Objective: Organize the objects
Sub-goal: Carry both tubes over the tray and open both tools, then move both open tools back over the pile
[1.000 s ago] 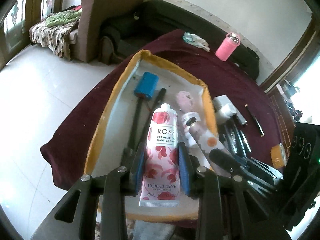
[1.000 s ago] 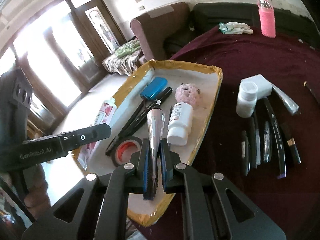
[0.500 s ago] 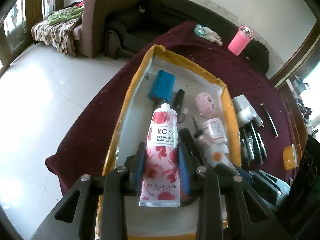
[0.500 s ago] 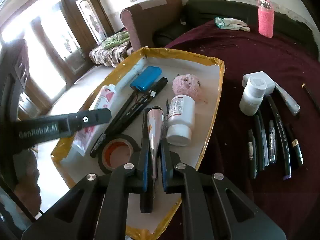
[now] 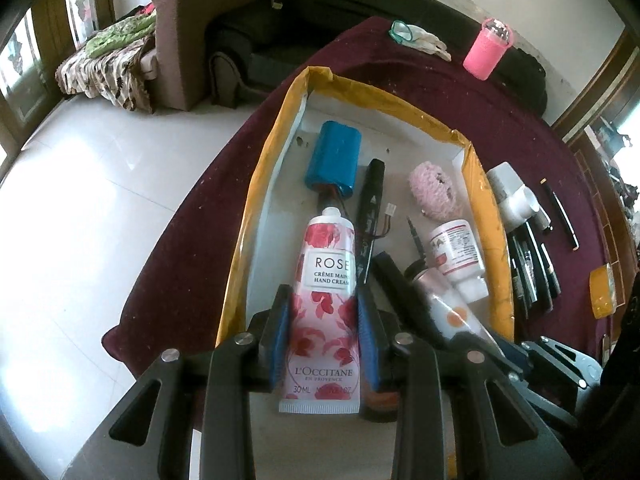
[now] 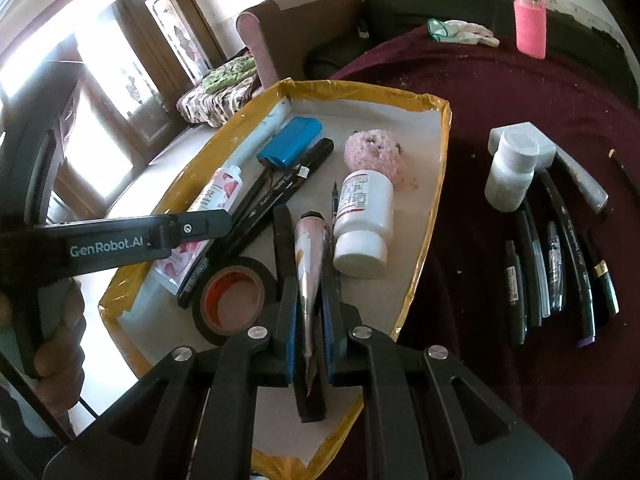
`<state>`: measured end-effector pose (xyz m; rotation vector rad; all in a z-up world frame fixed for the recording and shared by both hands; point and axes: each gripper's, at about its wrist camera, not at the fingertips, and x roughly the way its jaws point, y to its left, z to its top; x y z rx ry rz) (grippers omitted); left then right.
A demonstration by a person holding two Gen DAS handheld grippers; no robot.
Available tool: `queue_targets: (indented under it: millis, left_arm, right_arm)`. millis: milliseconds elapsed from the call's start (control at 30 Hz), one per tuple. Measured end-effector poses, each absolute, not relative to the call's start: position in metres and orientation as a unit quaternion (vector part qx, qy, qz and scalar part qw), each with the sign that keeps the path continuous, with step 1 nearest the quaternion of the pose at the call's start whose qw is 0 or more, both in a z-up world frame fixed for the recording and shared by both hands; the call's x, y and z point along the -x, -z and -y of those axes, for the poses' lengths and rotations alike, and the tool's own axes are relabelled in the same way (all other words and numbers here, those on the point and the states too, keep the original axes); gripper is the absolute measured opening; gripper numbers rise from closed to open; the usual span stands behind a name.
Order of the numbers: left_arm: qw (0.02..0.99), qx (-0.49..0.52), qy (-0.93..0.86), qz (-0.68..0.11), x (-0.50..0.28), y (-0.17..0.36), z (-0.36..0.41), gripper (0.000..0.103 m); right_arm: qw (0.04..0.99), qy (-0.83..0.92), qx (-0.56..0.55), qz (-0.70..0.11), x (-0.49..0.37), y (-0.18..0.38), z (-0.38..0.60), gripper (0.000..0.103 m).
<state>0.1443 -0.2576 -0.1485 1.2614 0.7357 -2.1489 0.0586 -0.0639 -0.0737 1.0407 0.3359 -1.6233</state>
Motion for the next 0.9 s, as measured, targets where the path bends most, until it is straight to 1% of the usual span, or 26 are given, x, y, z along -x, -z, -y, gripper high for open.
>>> queue_targets:
  millis: [133,233,300,333,367,400,433,467,500,533,567,633,733,767,900]
  left_arm:
    - [0.275,-0.470,0.797,-0.260,-0.143,0.148,0.254,0.028]
    - [0.277,-0.468,0.797,-0.261,-0.145,0.148,0.253,0.029]
    - [0.277,-0.464,0.798,-0.265,-0.146,0.146,0.253,0.036]
    - [0.279,-0.455,0.801,-0.270,-0.149,0.143,0.252,0.038]
    - [0.281,-0.442,0.807,-0.273,-0.153,0.139,0.250,0.044]
    - [0.281,-0.430,0.812,-0.276,-0.157,0.135,0.248,0.047]
    - [0.280,-0.420,0.817,-0.279,-0.160,0.131,0.245,0.048]
    - [0.279,-0.412,0.820,-0.283,-0.162,0.127,0.242,0.048]
    - [0.277,-0.404,0.823,-0.288,-0.164,0.123,0.238,0.048]
    - [0.273,-0.397,0.827,-0.290,-0.166,0.119,0.234,0.048]
    - [0.268,-0.389,0.832,-0.290,-0.167,0.115,0.228,0.048]
    - [0.258,-0.378,0.843,-0.283,-0.167,0.107,0.211,0.050]
    - [0.235,-0.366,0.855,-0.283,-0.163,0.101,0.184,0.053]
    - [0.221,-0.365,0.859,-0.282,-0.160,0.100,0.172,0.054]
    - [0.180,-0.363,0.869,-0.284,-0.146,0.101,0.140,0.054]
  right_arm:
    - [0.560,0.686,-0.446,-0.132,-0.056,0.075,0.062,0.011]
    - [0.562,0.679,-0.460,-0.110,-0.051,0.076,0.059,0.011]
    - [0.563,0.675,-0.466,-0.100,-0.048,0.076,0.057,0.011]
    - [0.565,0.673,-0.467,-0.096,-0.048,0.075,0.056,0.012]
    - [0.568,0.672,-0.467,-0.091,-0.047,0.074,0.055,0.015]
    - [0.573,0.670,-0.464,-0.084,-0.046,0.072,0.053,0.016]
    - [0.578,0.670,-0.460,-0.077,-0.046,0.069,0.051,0.020]
    - [0.584,0.669,-0.455,-0.071,-0.046,0.065,0.049,0.029]
    - [0.591,0.669,-0.445,-0.064,-0.047,0.060,0.045,0.035]
    - [0.596,0.671,-0.437,-0.060,-0.047,0.056,0.042,0.047]
    - [0.599,0.674,-0.428,-0.058,-0.048,0.052,0.038,0.051]
    - [0.605,0.681,-0.408,-0.053,-0.048,0.042,0.027,0.052]
    - [0.610,0.683,-0.399,-0.046,-0.041,0.036,0.007,0.056]
    - [0.607,0.685,-0.400,-0.041,-0.035,0.037,-0.002,0.058]
    - [0.581,0.701,-0.414,-0.021,-0.003,0.046,-0.039,0.060]
